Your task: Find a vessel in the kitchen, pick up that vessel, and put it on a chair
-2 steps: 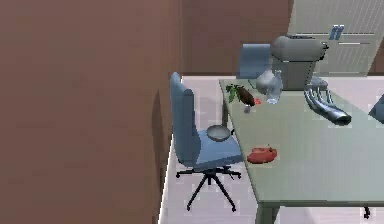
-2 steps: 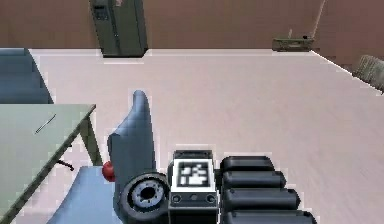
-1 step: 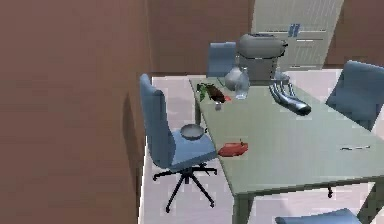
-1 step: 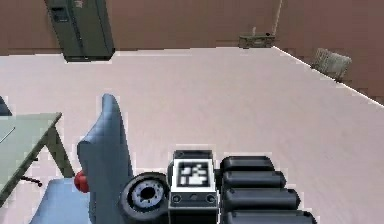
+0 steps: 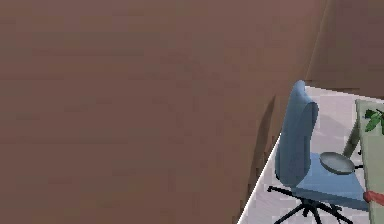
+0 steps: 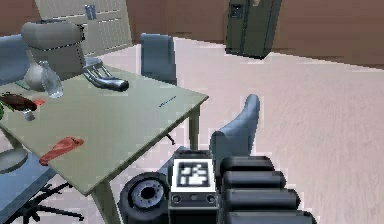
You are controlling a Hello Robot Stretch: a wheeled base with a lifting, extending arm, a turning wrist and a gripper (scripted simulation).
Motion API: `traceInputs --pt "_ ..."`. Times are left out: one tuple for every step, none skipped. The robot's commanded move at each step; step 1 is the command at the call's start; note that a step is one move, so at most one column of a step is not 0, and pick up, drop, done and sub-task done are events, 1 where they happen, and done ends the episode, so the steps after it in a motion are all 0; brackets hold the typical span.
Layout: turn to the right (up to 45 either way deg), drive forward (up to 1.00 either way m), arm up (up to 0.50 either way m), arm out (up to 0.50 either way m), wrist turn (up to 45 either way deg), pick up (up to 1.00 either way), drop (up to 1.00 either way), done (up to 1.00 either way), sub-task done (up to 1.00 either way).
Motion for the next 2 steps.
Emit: traceInputs --pt "0.0 0.00 0.00 0.48 0.0 0.00 0.00 0.00 0.00" --pt "0.0 0.00 0.00 0.00 45.0 0.00 0.00 0.00 0.00"
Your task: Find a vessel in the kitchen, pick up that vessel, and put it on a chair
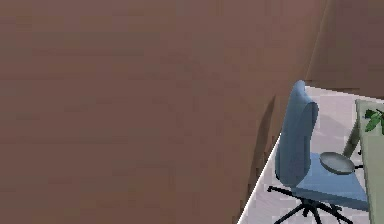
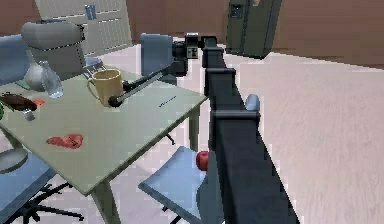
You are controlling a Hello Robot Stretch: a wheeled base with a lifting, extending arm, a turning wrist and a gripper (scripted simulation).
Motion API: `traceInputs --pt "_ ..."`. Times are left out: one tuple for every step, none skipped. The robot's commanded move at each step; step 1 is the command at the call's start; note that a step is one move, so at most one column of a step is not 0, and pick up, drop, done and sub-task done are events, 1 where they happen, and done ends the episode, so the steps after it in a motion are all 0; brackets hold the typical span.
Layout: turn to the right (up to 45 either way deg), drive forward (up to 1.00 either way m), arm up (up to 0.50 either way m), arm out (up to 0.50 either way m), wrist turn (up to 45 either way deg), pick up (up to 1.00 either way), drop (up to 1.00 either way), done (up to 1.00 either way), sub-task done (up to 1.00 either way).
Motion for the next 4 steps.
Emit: traceInputs --pt "0.0 0.00 0.00 0.00 45.0 0.00 0.00 0.00 0.00" --pt "0.0 0.00 0.00 0.00 39.0 0.00 0.00 0.00 0.00" --pt "0.0 0.00 -0.30 0.00 0.0 0.00 0.00 0.00 0.00" --pt "0.0 0.00 -0.50 0.00 0.0 0.00 0.00 0.00 0.00"
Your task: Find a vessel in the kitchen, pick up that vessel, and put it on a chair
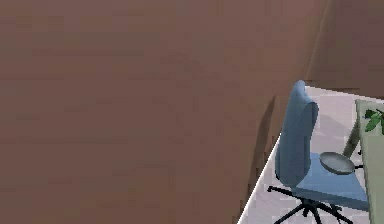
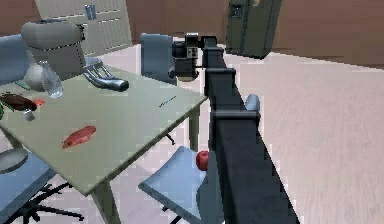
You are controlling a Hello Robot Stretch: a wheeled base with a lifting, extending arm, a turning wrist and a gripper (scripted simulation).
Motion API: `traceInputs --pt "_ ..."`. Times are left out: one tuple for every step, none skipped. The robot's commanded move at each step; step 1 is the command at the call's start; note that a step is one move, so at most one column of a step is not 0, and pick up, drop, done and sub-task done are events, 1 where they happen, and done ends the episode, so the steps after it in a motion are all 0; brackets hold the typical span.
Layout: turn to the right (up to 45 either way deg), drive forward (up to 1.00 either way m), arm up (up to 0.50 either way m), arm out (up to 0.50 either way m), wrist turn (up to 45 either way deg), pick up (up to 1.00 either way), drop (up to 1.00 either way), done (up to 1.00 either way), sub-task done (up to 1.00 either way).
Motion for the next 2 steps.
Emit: traceInputs --pt "0.0 0.00 0.00 0.00 0.0 0.00 1.00 0.00 0.00" --pt "0.0 0.00 0.00 -0.10 0.0 0.00 0.00 0.00 0.00"
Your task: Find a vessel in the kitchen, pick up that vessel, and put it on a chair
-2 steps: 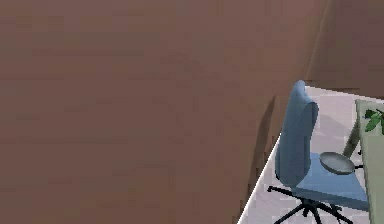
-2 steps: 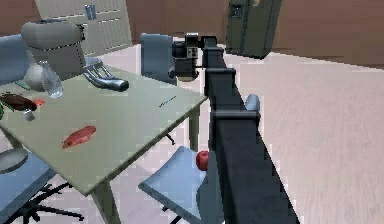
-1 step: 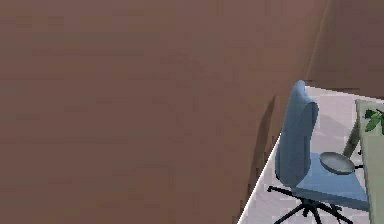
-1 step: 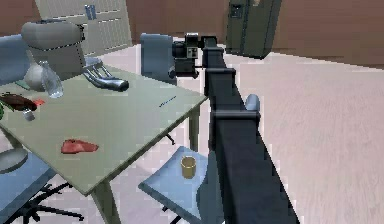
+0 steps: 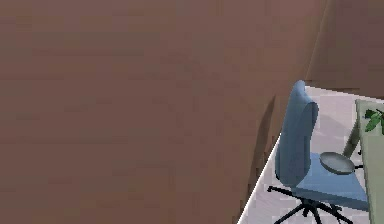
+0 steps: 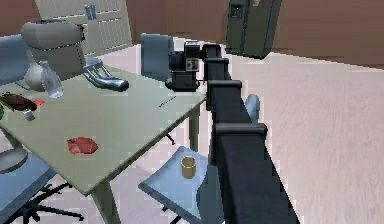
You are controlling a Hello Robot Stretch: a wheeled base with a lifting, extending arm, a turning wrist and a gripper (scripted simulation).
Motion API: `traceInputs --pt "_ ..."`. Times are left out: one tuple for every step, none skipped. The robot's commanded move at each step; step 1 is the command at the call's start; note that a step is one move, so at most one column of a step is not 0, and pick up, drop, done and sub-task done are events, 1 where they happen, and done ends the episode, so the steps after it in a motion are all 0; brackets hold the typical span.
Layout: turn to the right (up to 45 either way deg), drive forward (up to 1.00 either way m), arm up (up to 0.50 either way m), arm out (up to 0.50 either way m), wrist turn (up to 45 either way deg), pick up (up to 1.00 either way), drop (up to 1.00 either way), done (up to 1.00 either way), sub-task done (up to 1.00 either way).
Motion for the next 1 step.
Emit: traceInputs --pt "0.0 0.00 0.00 0.00 0.0 0.00 0.00 1.00 0.00"
